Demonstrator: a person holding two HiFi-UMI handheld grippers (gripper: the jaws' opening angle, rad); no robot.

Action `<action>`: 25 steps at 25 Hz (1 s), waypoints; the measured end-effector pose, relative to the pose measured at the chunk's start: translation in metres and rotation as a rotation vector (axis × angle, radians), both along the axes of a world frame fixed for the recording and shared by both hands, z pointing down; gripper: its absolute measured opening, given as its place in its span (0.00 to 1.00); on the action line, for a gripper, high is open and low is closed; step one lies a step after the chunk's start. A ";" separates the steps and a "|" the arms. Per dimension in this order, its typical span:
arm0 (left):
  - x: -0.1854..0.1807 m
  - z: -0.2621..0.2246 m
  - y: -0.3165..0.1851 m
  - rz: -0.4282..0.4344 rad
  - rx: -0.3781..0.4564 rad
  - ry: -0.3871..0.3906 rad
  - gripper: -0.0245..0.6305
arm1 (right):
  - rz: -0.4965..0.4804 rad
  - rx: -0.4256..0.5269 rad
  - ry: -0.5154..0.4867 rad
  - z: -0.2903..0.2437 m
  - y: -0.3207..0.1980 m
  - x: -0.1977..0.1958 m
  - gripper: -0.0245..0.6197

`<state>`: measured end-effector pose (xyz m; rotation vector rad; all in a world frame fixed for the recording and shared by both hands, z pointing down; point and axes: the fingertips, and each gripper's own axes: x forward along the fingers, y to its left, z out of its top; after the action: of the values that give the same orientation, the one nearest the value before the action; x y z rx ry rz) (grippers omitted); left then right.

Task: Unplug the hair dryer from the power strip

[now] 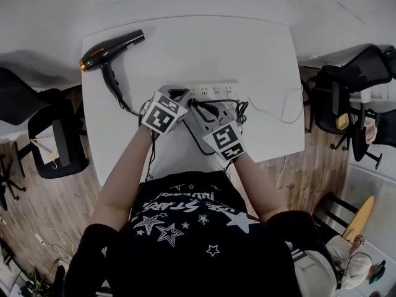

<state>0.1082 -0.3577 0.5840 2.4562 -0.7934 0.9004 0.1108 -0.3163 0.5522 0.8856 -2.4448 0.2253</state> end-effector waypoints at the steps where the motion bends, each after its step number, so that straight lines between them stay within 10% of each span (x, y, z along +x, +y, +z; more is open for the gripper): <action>1: 0.000 0.000 0.000 0.000 -0.002 0.000 0.05 | 0.003 -0.034 -0.026 0.000 -0.001 0.000 0.11; 7: 0.001 -0.002 0.000 0.013 0.009 -0.006 0.05 | 0.172 -0.233 -0.215 0.001 -0.016 0.006 0.12; 13: 0.000 -0.001 -0.002 0.003 0.036 -0.017 0.05 | -0.004 -0.002 0.057 -0.001 0.001 -0.002 0.11; 20: 0.001 -0.001 0.000 0.018 0.033 -0.006 0.05 | 0.119 -0.173 -0.119 -0.001 -0.007 0.003 0.11; 25: -0.001 -0.002 0.000 0.006 0.021 0.009 0.05 | 0.046 -0.020 0.045 -0.001 0.001 0.000 0.11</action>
<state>0.1076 -0.3574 0.5818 2.4803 -0.7972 0.8872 0.1105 -0.3152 0.5509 0.9294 -2.3781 0.2440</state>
